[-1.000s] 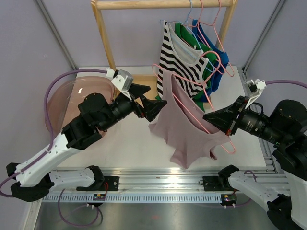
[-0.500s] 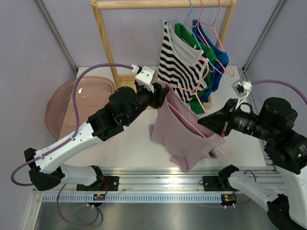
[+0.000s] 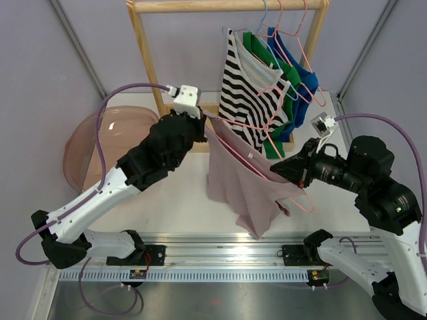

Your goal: Remove the tank top from the hanger

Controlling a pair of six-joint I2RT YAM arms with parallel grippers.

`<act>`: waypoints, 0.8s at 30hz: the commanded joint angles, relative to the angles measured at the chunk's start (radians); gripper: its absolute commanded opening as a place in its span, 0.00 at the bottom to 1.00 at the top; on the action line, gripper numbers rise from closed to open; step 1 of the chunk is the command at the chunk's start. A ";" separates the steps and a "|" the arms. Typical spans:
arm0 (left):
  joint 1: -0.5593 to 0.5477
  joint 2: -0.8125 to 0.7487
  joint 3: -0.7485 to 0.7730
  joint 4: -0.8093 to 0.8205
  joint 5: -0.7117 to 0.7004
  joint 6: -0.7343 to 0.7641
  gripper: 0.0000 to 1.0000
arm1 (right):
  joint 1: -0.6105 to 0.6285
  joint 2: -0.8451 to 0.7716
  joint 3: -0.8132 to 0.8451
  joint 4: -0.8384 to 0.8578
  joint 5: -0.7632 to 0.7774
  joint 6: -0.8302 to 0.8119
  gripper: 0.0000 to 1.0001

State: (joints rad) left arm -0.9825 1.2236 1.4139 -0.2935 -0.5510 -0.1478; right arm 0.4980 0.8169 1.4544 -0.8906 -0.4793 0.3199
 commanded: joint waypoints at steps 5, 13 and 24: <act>0.307 -0.078 0.017 -0.190 -0.078 -0.269 0.00 | 0.008 -0.068 -0.202 0.223 -0.099 -0.099 0.00; 0.430 -0.091 -0.015 -0.285 0.063 -0.335 0.00 | 0.008 -0.114 -0.342 0.438 -0.176 -0.113 0.00; 0.430 -0.263 -0.309 0.004 0.687 -0.397 0.00 | 0.008 -0.153 -0.541 1.029 0.121 0.099 0.00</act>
State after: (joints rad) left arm -0.5560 1.0313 1.1992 -0.5175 -0.1638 -0.5049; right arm 0.4995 0.6571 0.9401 -0.1993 -0.5106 0.3130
